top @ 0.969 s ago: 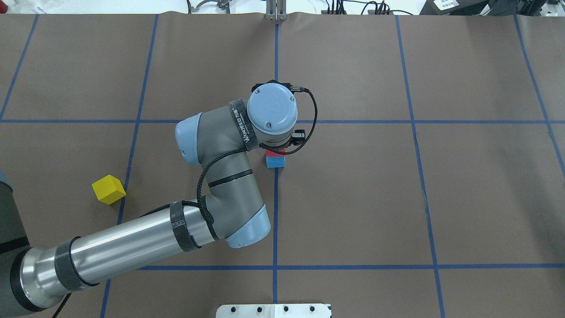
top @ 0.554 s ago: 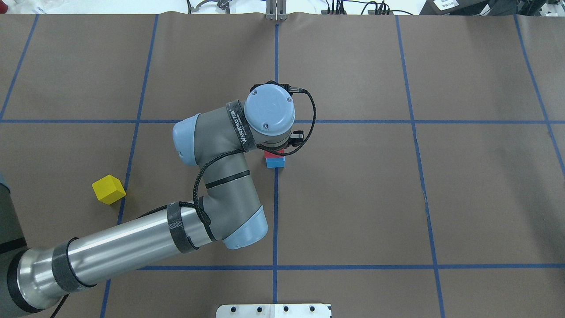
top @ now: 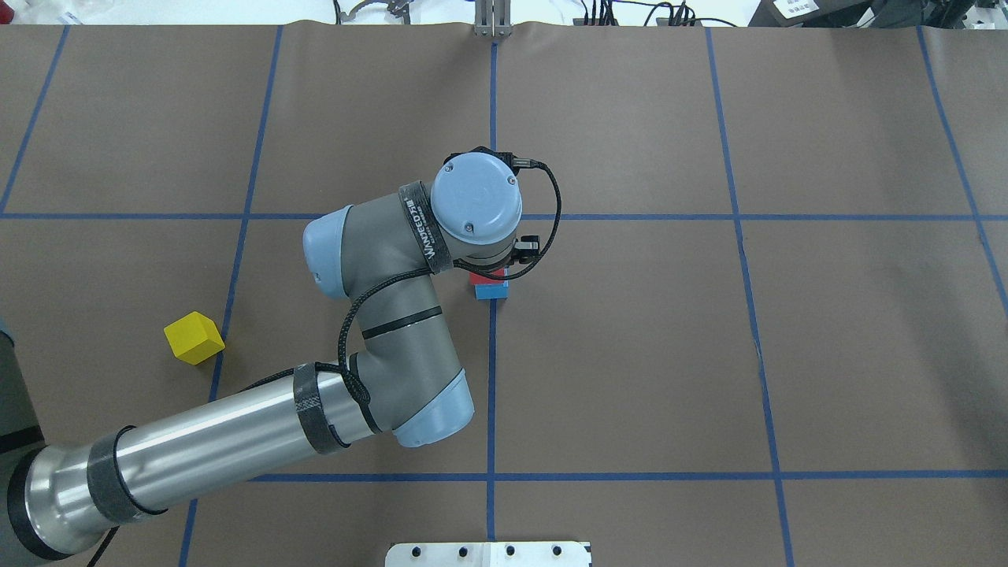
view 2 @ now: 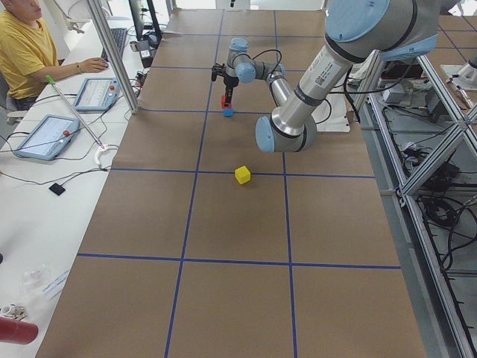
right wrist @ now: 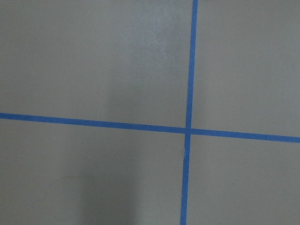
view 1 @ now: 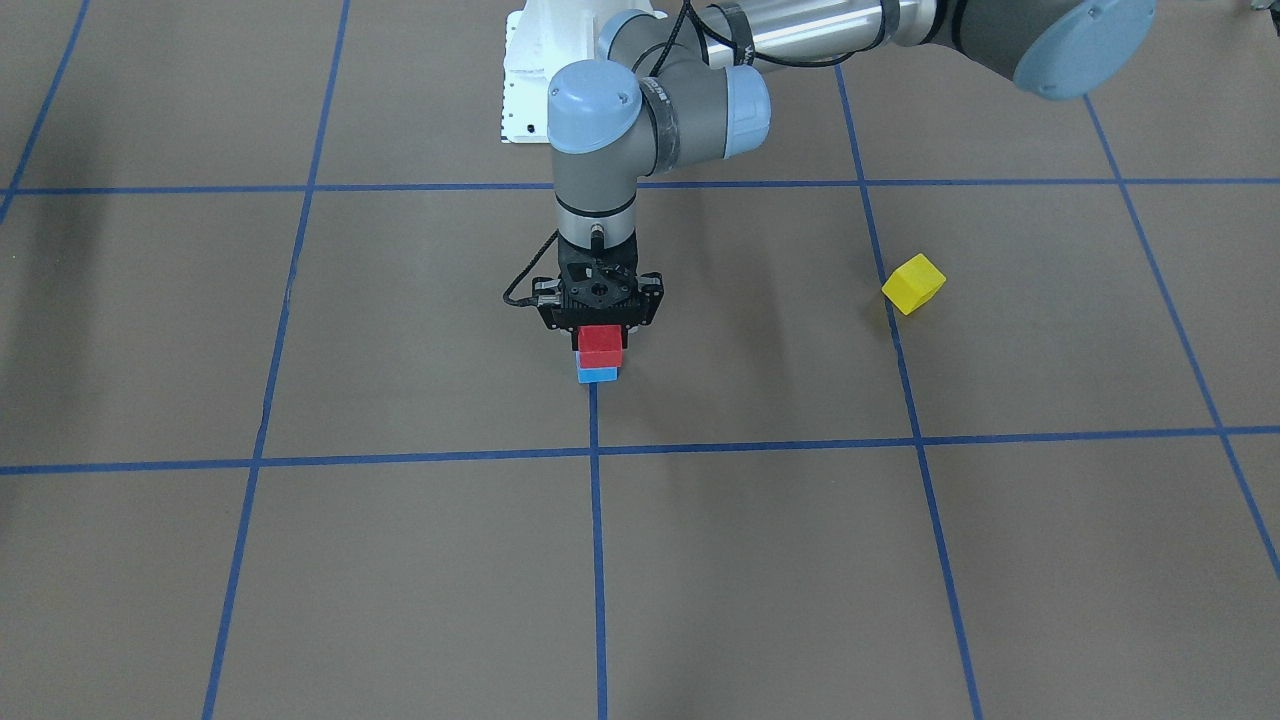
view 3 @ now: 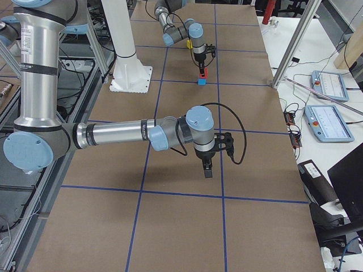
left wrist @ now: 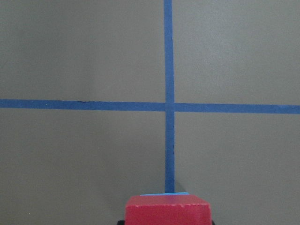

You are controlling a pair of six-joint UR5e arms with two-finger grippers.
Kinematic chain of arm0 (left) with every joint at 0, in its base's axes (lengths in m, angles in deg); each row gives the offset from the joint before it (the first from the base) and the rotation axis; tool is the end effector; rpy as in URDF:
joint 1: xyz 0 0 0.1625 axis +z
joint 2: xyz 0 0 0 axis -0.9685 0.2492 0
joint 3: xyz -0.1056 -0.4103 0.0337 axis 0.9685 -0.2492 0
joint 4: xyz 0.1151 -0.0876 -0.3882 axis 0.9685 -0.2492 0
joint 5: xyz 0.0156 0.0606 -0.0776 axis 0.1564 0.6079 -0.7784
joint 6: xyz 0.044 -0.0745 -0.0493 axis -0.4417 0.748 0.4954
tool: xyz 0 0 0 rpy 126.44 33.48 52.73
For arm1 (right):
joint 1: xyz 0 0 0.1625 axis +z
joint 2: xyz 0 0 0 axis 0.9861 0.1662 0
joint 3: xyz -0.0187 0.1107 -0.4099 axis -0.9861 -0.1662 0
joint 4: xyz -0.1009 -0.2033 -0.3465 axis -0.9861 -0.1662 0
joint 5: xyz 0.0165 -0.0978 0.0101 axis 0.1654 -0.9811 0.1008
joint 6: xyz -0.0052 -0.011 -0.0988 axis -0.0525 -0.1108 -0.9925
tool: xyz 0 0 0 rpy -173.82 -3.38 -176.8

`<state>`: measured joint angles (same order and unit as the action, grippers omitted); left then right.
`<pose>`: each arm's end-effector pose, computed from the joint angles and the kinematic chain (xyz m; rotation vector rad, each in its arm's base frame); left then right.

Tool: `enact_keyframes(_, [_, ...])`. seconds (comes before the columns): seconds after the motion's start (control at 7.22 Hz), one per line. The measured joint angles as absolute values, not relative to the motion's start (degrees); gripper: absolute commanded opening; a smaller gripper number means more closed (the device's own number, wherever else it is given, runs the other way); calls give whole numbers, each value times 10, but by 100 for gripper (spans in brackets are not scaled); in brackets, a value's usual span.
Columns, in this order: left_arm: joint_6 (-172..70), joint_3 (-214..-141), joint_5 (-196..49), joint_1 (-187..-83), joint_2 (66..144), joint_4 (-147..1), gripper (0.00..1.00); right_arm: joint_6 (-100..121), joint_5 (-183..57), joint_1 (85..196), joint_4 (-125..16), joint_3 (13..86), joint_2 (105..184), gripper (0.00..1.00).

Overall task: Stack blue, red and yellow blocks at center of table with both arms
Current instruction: 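Lower the red cube onto the blue cube and open the left gripper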

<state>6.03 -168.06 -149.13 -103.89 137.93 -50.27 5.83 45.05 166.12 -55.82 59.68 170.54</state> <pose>0.6102 -0.4664 0.1414 0.2201 0.8048 -0.1156 0.0328 -0.4684 0.5753 0.2162 -0.7465 0.0048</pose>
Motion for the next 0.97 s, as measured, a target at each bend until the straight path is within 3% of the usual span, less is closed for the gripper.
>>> enact_keyframes(0.14, [61, -1681, -1491, -1039, 1379, -503, 100, 58, 450, 1661, -558, 597, 1705, 100])
enact_keyframes(0.69, [52, -1700, -1493, -1038, 1379, -499, 100, 58, 450, 1661, -558, 597, 1705, 100])
enact_keyframes(0.97, [-26, -1774, -1531, -1068, 1345, -477, 100, 59, 450, 1661, -558, 596, 1705, 100])
